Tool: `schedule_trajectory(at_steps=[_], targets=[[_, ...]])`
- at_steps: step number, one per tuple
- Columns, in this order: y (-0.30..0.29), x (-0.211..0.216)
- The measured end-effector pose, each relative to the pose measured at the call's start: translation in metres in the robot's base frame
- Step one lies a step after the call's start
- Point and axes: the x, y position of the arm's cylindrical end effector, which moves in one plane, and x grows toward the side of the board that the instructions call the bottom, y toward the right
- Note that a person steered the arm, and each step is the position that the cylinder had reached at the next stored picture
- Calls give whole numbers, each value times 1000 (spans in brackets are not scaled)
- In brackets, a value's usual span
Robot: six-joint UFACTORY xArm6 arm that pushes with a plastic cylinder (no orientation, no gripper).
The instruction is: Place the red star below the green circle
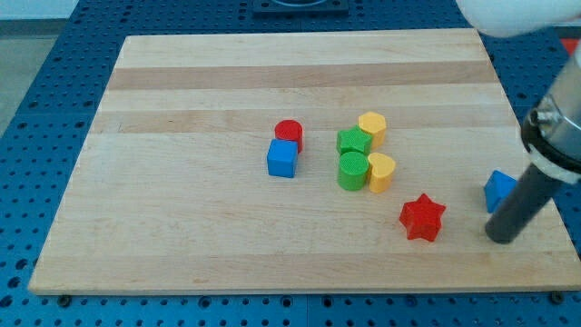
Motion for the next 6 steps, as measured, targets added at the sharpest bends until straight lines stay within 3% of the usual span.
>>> schedule_trajectory(at_steps=[6], targets=[[-160,-1]])
